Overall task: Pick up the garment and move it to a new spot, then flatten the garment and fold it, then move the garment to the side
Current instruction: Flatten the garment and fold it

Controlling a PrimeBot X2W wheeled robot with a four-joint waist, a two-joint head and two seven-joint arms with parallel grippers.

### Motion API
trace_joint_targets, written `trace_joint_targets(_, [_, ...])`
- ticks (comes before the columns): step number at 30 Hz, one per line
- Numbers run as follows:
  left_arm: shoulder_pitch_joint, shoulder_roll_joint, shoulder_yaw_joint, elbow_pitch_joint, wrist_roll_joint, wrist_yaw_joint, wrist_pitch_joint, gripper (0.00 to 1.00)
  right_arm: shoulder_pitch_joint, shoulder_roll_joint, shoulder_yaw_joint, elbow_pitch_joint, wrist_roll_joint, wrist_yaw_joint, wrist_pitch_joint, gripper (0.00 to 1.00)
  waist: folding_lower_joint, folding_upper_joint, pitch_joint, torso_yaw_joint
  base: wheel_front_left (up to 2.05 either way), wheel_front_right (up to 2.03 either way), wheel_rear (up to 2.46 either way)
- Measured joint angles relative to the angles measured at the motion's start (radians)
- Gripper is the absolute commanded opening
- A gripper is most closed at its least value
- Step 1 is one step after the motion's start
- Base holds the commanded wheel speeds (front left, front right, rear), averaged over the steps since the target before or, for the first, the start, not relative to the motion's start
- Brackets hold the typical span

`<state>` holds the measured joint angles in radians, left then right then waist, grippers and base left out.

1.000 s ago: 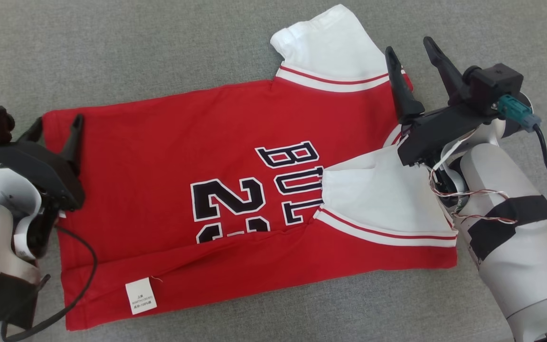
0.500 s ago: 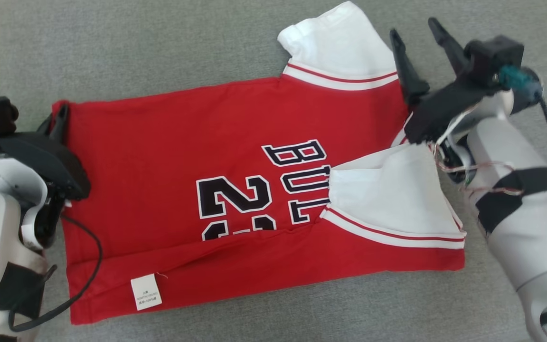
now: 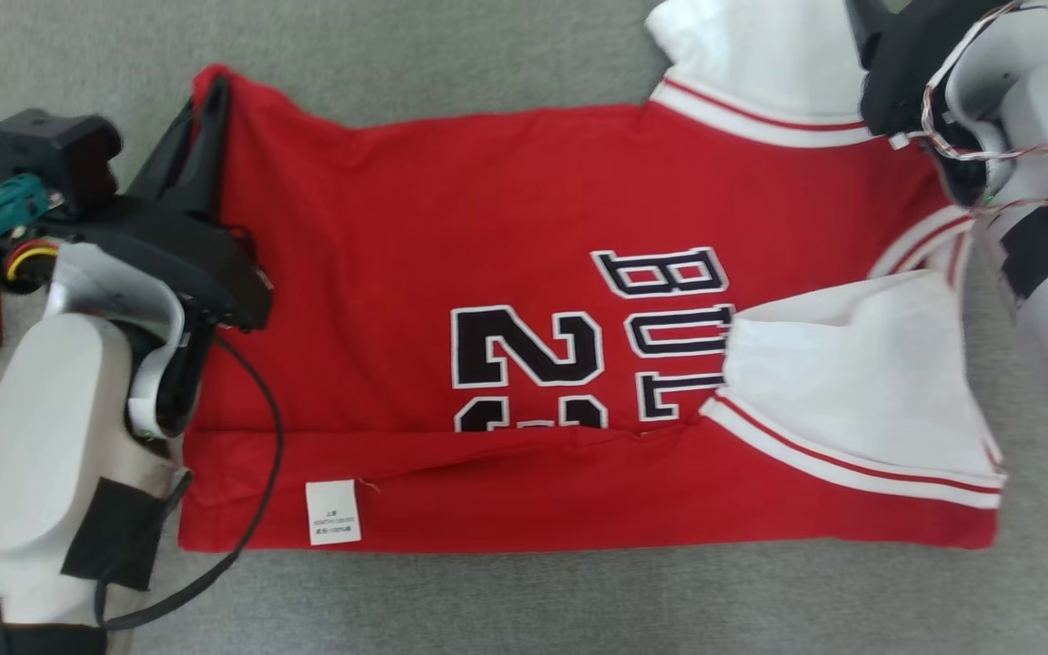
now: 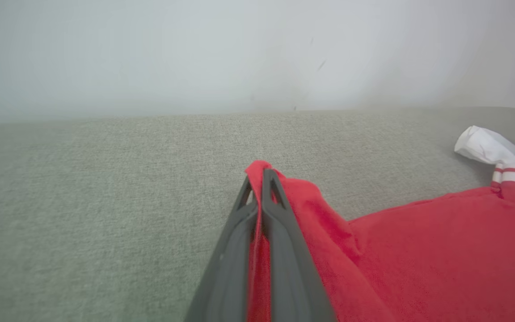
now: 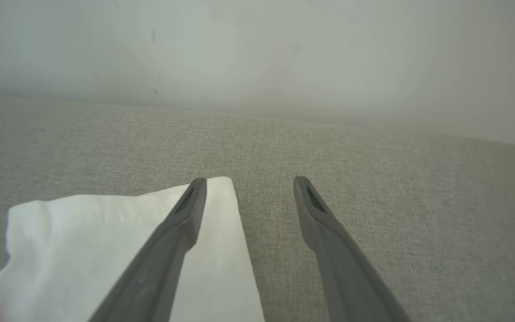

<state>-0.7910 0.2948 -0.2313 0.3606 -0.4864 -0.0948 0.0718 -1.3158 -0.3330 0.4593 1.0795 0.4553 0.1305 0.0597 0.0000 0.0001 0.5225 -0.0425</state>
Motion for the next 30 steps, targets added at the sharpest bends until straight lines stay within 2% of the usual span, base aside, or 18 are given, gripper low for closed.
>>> trace_joint_targets(9, [-0.011, -0.031, -0.035, -0.076, 0.010, 0.007, -0.019, 0.00, -0.085, -0.004, 0.005, 0.125, -0.005, -0.001, 0.061, 1.00, 0.0001, 0.0001, 0.078, 0.075, 0.00, 0.00, 0.00])
trace_joint_targets(11, [-0.010, -0.032, -0.038, -0.079, 0.010, 0.007, -0.020, 0.00, -0.102, -0.004, 0.013, 0.133, -0.009, -0.001, 0.065, 0.48, 0.0000, 0.0000, 0.089, 0.089, 0.00, 0.00, 0.00])
trace_joint_targets(12, [-0.010, -0.032, -0.039, -0.081, 0.010, 0.007, -0.022, 0.00, -0.105, -0.004, 0.017, 0.136, -0.009, -0.001, 0.065, 0.42, -0.0001, -0.0001, 0.094, 0.094, 0.00, 0.00, 0.00])
trace_joint_targets(13, [-0.010, -0.033, -0.040, -0.084, 0.010, 0.007, -0.022, 0.00, -0.111, -0.004, 0.021, 0.139, -0.014, -0.001, 0.066, 0.00, -0.0002, -0.0002, 0.098, 0.098, 0.00, 0.00, 0.00])
trace_joint_targets(16, [-0.010, -0.033, -0.042, -0.086, 0.009, 0.008, -0.024, 0.00, -0.130, -0.001, 0.023, 0.150, -0.019, -0.001, 0.070, 0.00, -0.0001, -0.0001, 0.107, 0.104, 0.00, 0.00, 0.00])
trace_joint_targets(25, [0.013, -0.010, -0.026, -0.043, -0.001, 0.012, -0.052, 0.00, -0.133, -0.007, 0.047, 0.158, -0.043, 0.000, -0.085, 0.00, 0.0000, -0.0001, 0.068, 0.072, 0.00, 0.00, 0.00])
trace_joint_targets(30, [0.031, -0.003, -0.022, -0.035, -0.007, 0.017, -0.054, 0.00, -0.087, 0.002, 0.073, 0.114, -0.017, 0.000, -0.153, 0.00, 0.0000, 0.0000, 0.031, 0.046, 0.00, 0.00, 0.00])
